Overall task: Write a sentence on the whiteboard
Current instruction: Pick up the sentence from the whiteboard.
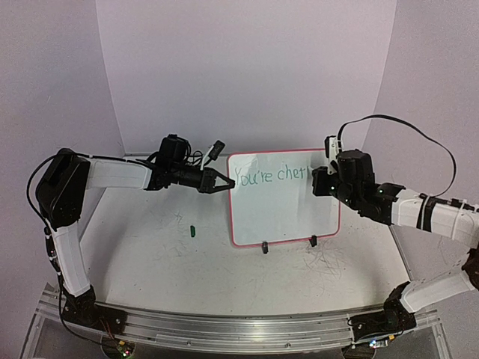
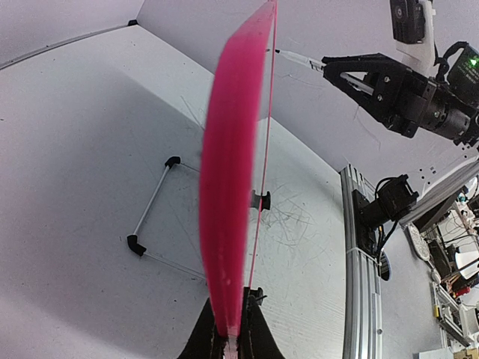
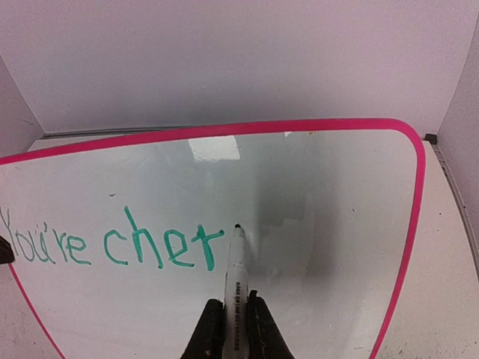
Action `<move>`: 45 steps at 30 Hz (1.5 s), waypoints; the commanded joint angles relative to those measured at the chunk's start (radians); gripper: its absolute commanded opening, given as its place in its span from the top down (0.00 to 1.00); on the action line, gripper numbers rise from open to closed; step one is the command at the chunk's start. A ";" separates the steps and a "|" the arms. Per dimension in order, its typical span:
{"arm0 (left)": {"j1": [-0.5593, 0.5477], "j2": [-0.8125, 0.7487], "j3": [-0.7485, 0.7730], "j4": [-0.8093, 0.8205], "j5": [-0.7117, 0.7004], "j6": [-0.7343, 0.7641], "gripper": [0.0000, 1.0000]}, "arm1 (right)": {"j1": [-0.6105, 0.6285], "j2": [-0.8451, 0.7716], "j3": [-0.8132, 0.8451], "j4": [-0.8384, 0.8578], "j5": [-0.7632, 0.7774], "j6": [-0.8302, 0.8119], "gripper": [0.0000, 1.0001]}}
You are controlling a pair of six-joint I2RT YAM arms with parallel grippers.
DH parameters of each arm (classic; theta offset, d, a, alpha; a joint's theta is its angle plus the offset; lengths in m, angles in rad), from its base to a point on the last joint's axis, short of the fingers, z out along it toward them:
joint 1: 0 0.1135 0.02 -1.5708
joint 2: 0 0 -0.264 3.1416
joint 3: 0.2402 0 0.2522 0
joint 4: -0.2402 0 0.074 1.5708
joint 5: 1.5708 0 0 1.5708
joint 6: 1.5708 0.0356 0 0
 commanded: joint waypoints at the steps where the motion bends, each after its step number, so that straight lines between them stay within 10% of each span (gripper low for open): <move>1: 0.003 -0.024 -0.004 -0.019 -0.063 0.038 1.00 | -0.003 0.029 0.063 0.050 -0.012 -0.010 1.00; 45: 0.003 -0.025 -0.004 -0.019 -0.061 0.038 1.00 | -0.006 -0.010 -0.002 0.072 -0.017 0.026 1.00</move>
